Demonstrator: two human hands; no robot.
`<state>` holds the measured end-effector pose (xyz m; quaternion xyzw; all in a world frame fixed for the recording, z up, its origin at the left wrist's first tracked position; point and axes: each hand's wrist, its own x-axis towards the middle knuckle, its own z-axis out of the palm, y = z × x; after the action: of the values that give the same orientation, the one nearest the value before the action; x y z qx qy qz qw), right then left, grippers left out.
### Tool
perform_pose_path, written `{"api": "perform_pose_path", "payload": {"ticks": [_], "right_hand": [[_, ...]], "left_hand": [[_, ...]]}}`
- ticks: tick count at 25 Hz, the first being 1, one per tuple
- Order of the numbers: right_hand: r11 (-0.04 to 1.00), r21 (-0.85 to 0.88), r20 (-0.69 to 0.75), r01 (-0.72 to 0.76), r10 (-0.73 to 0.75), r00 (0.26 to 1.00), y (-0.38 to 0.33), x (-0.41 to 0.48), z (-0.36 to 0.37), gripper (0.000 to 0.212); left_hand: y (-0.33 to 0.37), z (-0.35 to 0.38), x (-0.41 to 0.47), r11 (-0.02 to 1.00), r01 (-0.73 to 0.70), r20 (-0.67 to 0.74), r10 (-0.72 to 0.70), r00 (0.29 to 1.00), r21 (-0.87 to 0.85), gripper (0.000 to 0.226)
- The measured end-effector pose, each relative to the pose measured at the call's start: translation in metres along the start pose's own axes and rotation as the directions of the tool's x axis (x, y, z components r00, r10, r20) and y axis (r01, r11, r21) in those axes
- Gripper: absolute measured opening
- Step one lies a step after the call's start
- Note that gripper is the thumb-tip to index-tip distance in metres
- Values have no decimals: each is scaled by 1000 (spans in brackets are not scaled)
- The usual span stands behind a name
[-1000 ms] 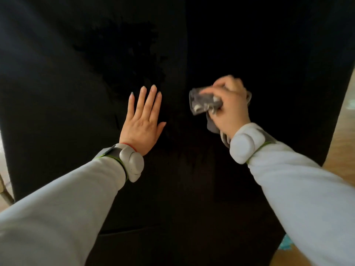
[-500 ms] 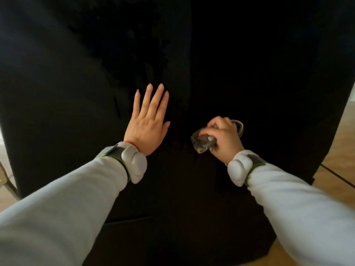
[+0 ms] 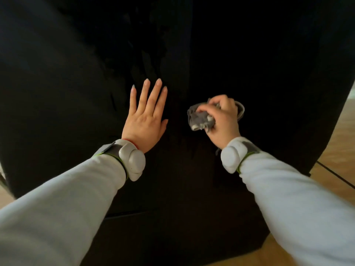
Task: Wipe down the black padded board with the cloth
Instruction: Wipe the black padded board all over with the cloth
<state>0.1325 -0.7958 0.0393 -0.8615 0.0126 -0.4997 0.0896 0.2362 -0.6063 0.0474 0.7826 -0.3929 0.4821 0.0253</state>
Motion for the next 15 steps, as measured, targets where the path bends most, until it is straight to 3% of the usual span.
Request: {"api": "perform_pose_path", "payload": {"ticks": [6,8,11,13,15], "right_hand": [[1000,-8,267,21,-18,964,12,-49,4,30],[1000,11,172,15,-16,985,7,-32,-8,26],[999,-32,-133,-38,34,991,-3,11,-23,28],[997,-40,-174,-64,56,983,-4,23,-18,30],[996,-29,-120,-80,76,990,-2,14,-5,31]], "left_hand": [[12,3,-18,999,-12,45,14,999,-49,77],[11,5,-26,998,-44,59,46,997,-44,79],[8,7,-29,998,-39,56,42,998,-55,78],[8,9,-28,998,-33,54,36,998,-55,77],[8,12,-29,998,-29,45,32,998,-57,75]]}}
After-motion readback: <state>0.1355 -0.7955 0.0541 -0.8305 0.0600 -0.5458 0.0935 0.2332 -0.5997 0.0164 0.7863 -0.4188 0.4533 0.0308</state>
